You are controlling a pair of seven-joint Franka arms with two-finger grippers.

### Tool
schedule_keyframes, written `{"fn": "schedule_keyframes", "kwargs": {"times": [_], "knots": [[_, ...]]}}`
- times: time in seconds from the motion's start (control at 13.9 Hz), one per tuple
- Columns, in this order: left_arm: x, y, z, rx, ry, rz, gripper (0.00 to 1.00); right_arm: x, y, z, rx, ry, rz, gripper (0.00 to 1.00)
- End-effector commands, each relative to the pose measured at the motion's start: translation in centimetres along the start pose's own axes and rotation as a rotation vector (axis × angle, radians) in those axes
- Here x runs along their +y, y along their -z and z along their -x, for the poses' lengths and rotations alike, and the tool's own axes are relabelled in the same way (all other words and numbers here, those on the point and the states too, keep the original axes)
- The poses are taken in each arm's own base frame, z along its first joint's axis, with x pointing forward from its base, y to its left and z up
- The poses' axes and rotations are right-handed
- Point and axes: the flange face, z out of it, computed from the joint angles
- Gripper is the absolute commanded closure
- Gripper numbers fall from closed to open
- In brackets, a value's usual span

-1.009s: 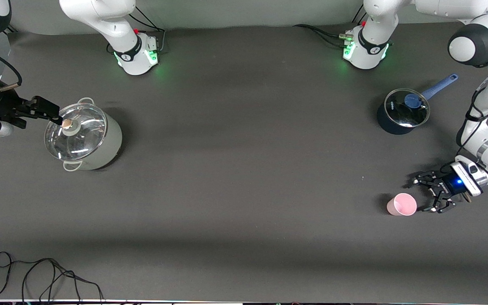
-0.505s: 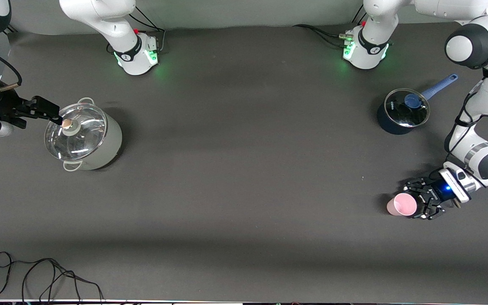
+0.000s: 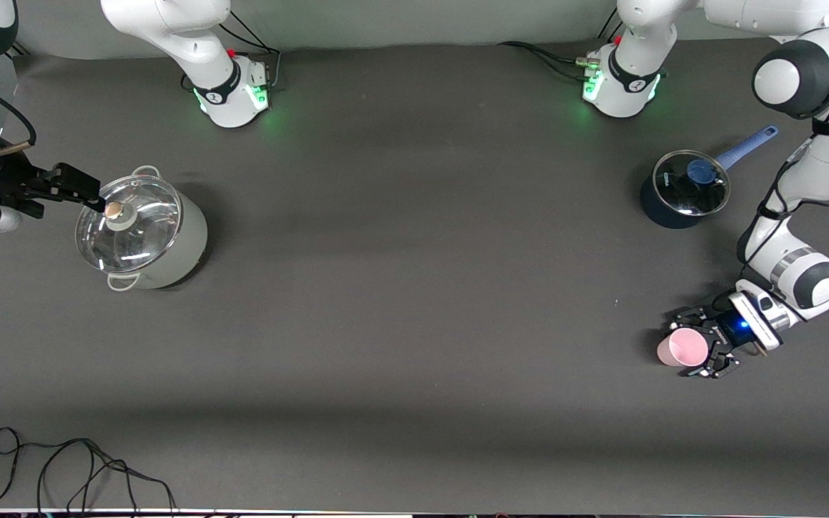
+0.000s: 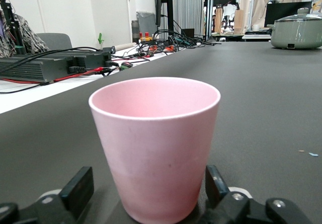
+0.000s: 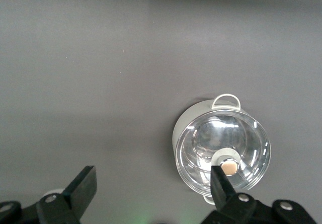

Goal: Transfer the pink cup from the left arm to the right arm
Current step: 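Close the left gripper on the pink cup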

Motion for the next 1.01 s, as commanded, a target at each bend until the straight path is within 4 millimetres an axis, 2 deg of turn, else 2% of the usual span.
{"fn": "schedule_keyframes", "kwargs": {"times": [0.0,0.14,0.22,0.36,0.43,0.58,0.94], "knots": [[0.1,-0.4,-0.2,-0.002,-0.013,-0.018,0.27,0.2,0.3,0.1,-0.002,0.018,0.005,0.0],[0.3,-0.3,-0.1,-0.003,-0.008,-0.018,0.56,0.2,0.3,0.1,-0.002,0.018,0.005,0.0],[0.3,-0.3,-0.1,-0.003,-0.008,-0.018,0.67,0.2,0.3,0.1,-0.002,0.018,0.005,0.0],[0.1,-0.3,-0.6,-0.002,-0.007,-0.018,0.71,0.2,0.3,0.1,-0.002,0.016,0.004,0.0],[0.6,-0.9,-0.5,-0.003,0.007,-0.009,0.74,0.2,0.3,0.1,-0.002,0.016,0.005,0.0],[1.6,-2.6,-3.2,0.006,0.026,-0.025,0.74,0.2,0.3,0.1,-0.002,0.018,0.005,0.0],[6.3,-11.3,-11.6,-0.043,0.084,-0.123,0.78,0.2,0.3,0.1,-0.002,0.016,0.005,0.0]]}}
